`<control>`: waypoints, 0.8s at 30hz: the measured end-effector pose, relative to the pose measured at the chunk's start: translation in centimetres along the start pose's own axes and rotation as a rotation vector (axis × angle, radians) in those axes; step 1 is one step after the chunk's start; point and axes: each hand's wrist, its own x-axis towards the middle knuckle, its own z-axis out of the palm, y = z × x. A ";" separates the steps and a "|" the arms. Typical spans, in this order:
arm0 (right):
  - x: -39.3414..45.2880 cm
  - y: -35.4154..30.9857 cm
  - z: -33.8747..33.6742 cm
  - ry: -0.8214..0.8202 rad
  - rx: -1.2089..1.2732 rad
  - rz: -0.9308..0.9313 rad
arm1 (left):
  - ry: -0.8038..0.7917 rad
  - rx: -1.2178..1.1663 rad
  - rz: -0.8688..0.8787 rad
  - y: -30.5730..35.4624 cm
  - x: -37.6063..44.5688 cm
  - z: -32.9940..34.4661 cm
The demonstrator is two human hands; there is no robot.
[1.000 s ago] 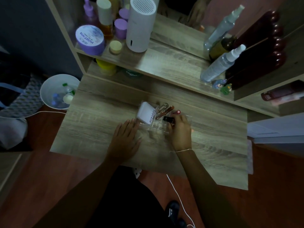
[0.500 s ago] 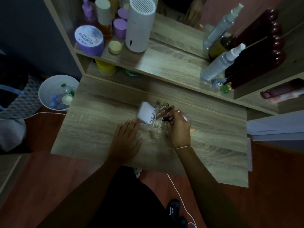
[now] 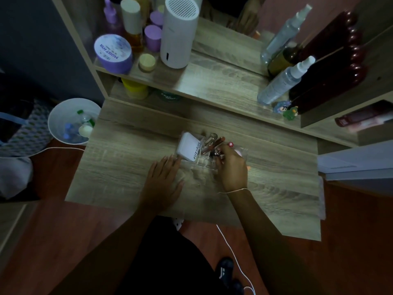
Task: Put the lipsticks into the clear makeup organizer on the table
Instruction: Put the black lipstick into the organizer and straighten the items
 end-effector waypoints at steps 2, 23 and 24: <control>-0.2 -0.1 -0.2 0.002 0.005 0.011 | -0.013 -0.004 -0.003 0.0 -0.1 -0.1; -0.7 2.3 -3.2 0.115 -0.020 -0.032 | 0.154 -0.014 0.244 4.8 5.8 -5.1; -0.9 2.5 -3.2 0.146 -0.013 -0.022 | 0.154 -0.012 0.219 4.8 5.9 -5.0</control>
